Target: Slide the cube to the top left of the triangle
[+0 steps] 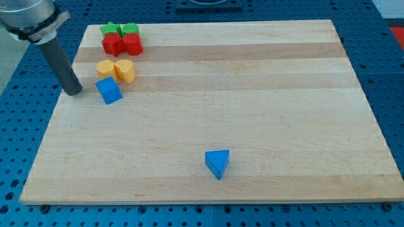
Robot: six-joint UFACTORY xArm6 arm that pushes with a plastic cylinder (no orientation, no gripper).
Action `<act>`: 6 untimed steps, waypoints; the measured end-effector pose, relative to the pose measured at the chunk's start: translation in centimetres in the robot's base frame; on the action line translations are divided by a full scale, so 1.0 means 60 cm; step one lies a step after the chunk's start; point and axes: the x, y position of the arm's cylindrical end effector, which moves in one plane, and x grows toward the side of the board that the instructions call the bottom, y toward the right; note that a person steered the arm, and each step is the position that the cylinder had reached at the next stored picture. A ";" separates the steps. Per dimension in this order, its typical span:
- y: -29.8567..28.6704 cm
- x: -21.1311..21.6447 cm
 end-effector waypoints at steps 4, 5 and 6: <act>0.115 -0.003; 0.141 0.027; 0.166 0.063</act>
